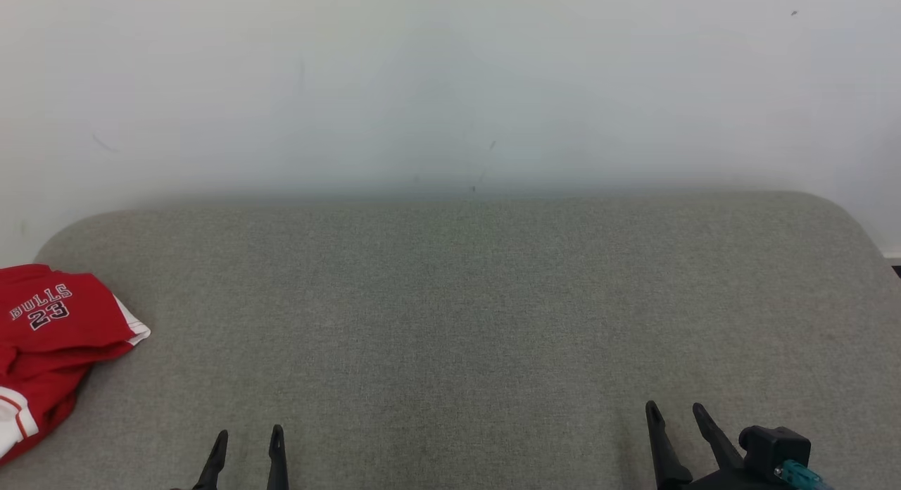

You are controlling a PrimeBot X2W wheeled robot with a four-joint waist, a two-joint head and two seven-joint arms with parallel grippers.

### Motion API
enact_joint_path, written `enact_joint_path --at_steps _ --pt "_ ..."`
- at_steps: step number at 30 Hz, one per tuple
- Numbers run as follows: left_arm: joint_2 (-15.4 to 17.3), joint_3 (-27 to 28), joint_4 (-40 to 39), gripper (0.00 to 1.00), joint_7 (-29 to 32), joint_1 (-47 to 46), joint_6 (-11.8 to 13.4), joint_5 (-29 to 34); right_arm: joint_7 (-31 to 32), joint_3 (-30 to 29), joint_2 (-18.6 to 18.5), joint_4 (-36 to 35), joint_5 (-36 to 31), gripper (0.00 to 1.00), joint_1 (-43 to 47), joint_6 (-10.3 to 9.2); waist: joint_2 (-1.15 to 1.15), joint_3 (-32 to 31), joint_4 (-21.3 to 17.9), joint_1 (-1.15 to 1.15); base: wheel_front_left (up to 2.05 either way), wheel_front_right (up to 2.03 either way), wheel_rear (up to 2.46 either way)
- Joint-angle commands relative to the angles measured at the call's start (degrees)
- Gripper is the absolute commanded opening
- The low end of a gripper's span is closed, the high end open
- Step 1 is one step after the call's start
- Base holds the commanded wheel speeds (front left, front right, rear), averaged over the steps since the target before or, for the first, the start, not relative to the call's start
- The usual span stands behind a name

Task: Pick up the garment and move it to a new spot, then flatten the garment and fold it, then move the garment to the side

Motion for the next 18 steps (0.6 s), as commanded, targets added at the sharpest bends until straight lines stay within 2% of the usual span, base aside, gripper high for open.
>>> enact_joint_path --at_steps 1,8,18 --pt "0.19 0.08 0.13 1.0 -0.61 -0.02 0.11 0.67 -0.23 0.17 -0.29 0.05 -1.08 1.0 0.57 -0.09 0.0 -0.06 0.0 0.0 0.0 0.0 0.0" --pt "0.18 0.11 0.68 1.0 -1.12 0.07 -0.02 2.94 -0.69 0.48 -0.3 0.5 -3.15 1.0 0.68 -0.1 0.0 -0.59 0.03 0.0 0.0 0.0 0.0" --pt "0.16 0.63 -0.26 1.0 -1.09 0.91 0.25 1.72 -0.7 0.36 -0.27 0.65 -2.6 1.0 0.81 -0.1 0.0 -1.0 0.09 0.0 0.0 0.0 0.0"
